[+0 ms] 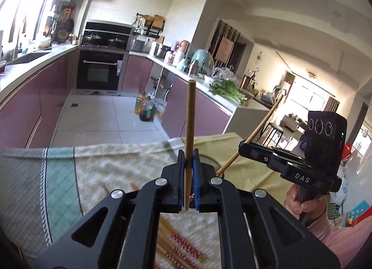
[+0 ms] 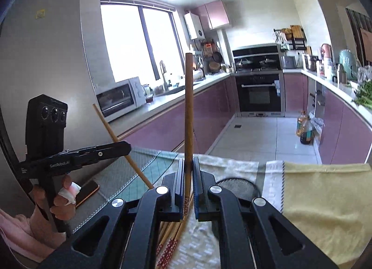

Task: Organize utensils
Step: 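Lift the left gripper's chopstick into the mesh cup while the right gripper inserts its own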

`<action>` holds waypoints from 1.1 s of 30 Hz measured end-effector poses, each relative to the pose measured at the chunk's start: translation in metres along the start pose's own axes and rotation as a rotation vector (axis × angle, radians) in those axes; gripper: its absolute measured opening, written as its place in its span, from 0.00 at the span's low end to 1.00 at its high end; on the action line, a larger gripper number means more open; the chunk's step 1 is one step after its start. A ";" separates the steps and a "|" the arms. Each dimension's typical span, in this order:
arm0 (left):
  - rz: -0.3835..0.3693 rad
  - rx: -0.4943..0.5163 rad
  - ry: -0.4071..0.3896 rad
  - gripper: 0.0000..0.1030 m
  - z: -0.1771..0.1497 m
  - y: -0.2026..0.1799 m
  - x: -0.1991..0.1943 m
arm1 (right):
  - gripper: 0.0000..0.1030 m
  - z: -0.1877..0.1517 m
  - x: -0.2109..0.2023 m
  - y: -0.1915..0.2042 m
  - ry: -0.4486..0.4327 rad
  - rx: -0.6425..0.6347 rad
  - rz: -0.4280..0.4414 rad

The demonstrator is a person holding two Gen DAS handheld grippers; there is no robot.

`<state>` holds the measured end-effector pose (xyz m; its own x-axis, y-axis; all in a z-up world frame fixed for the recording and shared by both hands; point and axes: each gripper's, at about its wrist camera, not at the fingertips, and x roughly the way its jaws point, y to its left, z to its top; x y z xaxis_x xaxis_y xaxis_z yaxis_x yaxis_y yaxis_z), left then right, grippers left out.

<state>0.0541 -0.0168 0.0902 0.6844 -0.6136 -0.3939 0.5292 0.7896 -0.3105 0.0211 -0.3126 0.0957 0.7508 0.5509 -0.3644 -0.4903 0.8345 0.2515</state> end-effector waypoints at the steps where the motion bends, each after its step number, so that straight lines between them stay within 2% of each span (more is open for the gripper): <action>1: -0.011 0.004 -0.008 0.07 0.008 -0.003 0.003 | 0.05 0.005 -0.003 -0.002 -0.012 -0.006 -0.005; 9: -0.059 0.025 -0.029 0.07 0.052 -0.023 0.025 | 0.05 0.028 -0.007 -0.022 -0.045 -0.035 -0.060; 16: -0.058 0.055 -0.012 0.07 0.066 -0.040 0.057 | 0.05 0.024 0.002 -0.037 -0.011 -0.039 -0.109; 24: -0.033 0.117 0.188 0.07 0.030 -0.032 0.119 | 0.05 0.006 0.031 -0.050 0.166 -0.045 -0.114; 30: -0.007 0.119 0.262 0.08 0.010 -0.017 0.149 | 0.06 -0.004 0.063 -0.059 0.308 -0.016 -0.104; 32: 0.019 0.120 0.274 0.11 0.009 -0.015 0.158 | 0.06 -0.005 0.069 -0.062 0.326 -0.001 -0.111; 33: 0.032 0.122 0.277 0.19 0.008 -0.014 0.161 | 0.07 -0.006 0.073 -0.064 0.334 0.009 -0.116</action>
<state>0.1613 -0.1268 0.0377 0.5476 -0.5532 -0.6278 0.5778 0.7927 -0.1944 0.1046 -0.3253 0.0479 0.6147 0.4263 -0.6636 -0.4051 0.8925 0.1981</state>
